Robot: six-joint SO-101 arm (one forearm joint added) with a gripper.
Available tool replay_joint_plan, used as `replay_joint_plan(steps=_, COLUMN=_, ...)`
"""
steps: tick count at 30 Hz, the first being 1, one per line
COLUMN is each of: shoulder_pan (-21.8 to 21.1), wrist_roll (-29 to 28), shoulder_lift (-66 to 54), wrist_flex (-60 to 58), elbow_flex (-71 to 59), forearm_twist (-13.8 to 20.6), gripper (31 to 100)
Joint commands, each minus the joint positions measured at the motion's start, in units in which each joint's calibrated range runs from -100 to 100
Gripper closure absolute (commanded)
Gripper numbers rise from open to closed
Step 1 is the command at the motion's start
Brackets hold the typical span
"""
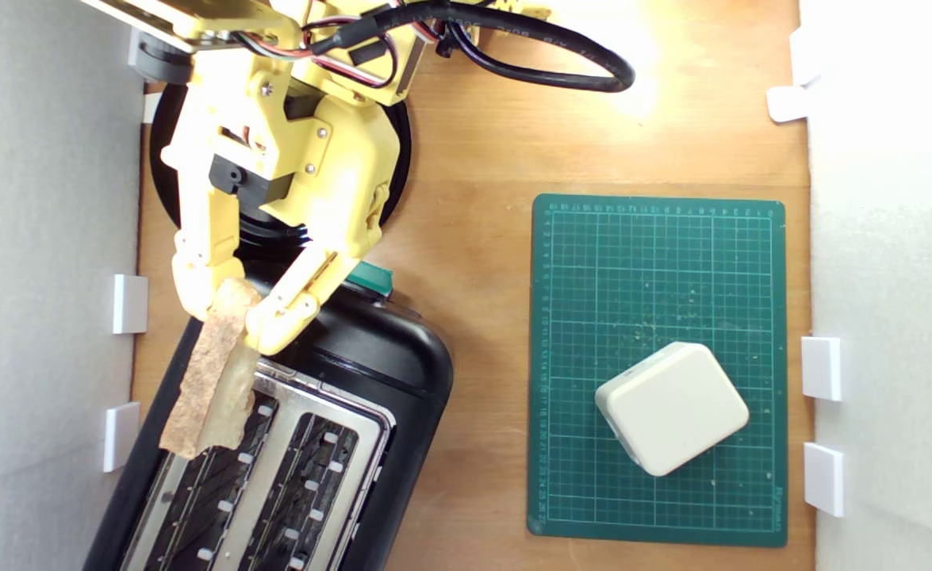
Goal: Pick bread and place in toaster
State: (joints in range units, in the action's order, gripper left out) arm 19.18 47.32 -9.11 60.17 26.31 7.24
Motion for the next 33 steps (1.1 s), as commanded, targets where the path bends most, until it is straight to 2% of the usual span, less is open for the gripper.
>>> replay_joint_plan(steps=1, shoulder_pan=0.49, wrist_roll=-0.21, shoulder_lift=0.96, wrist_flex=-2.4, elbow_flex=2.97, forearm_twist=-0.35, gripper=81.8)
replay_joint_plan(steps=33, shoulder_pan=0.89, wrist_roll=-0.21, shoulder_lift=9.28, wrist_flex=-4.28, elbow_flex=3.15, forearm_twist=-0.71, gripper=81.1)
